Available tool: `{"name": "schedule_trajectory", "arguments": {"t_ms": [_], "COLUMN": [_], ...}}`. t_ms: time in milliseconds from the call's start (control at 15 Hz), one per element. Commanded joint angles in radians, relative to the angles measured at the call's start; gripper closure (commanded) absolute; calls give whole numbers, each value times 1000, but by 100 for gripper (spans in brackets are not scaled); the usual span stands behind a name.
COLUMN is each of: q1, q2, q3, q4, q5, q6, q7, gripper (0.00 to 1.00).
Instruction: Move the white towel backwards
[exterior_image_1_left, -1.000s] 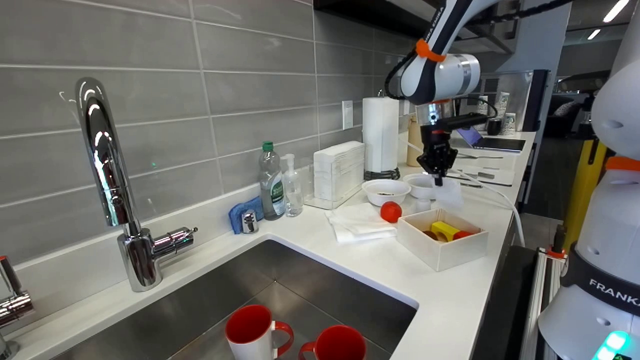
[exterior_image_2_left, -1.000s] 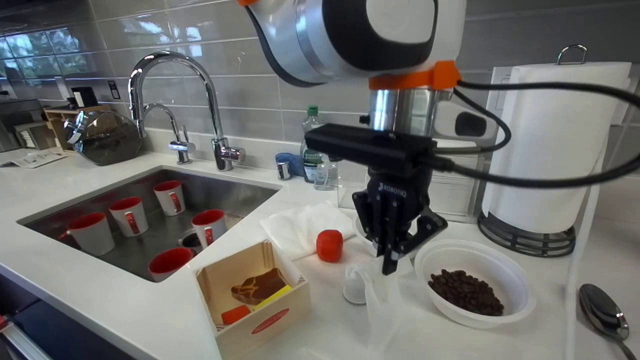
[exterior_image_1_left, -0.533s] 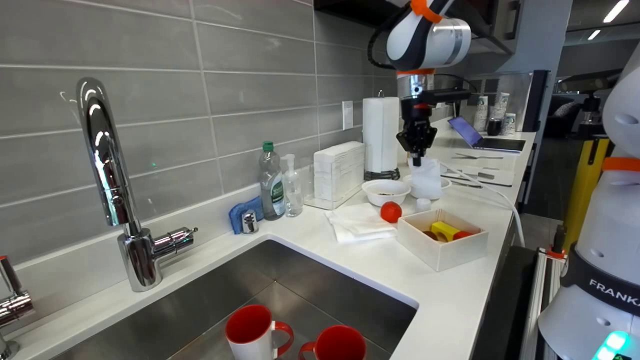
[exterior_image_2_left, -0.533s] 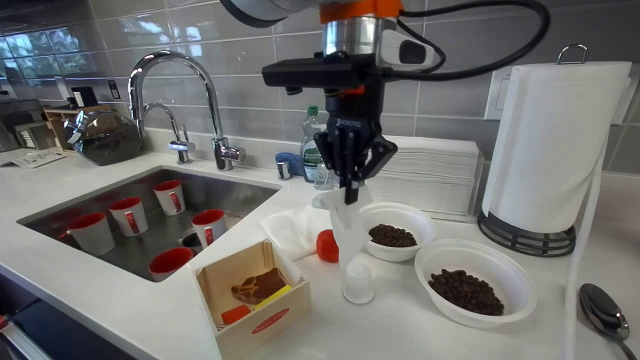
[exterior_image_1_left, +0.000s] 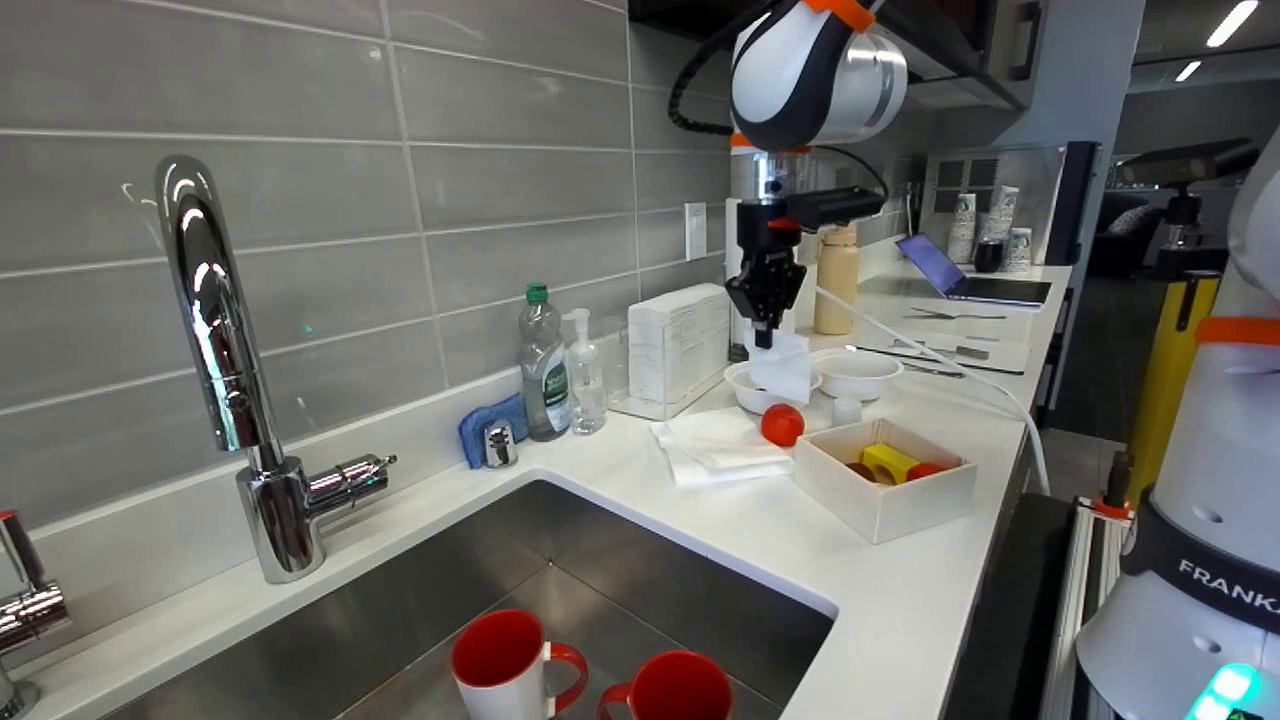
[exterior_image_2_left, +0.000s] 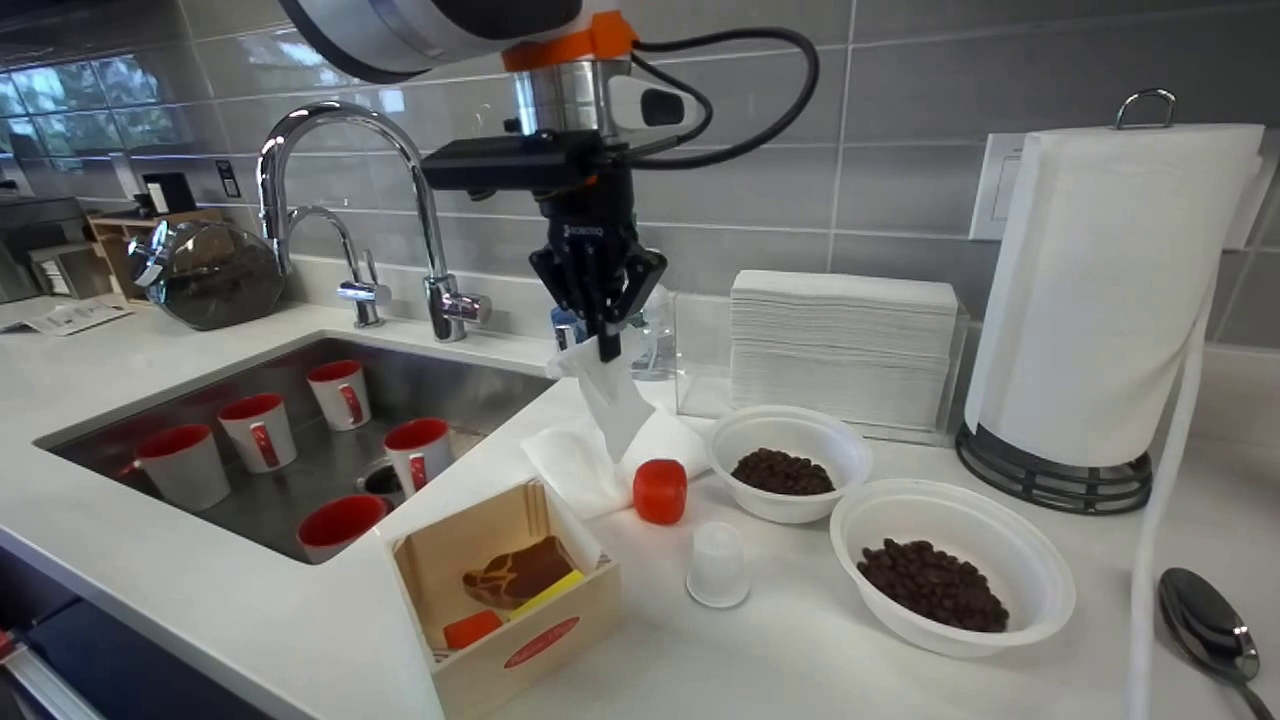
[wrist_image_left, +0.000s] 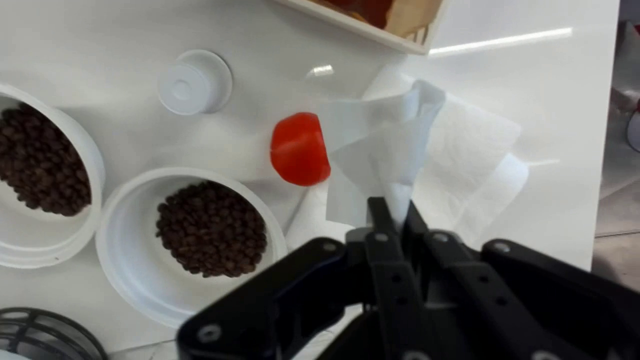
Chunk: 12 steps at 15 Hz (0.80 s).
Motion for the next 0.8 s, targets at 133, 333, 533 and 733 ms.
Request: {"name": "schedule_trajectory", "arguments": {"t_ms": [133, 333, 533, 733], "q1": [23, -16, -46, -39], "q2": [22, 53, 92, 146], "q3": [75, 105, 107, 89], "q4": [-37, -39, -35, -38], "q5": [-94, -251, -409, -446], "q6": [183, 246, 268, 322], "q7": [110, 221, 333, 371], "gripper": [100, 100, 100, 100]}}
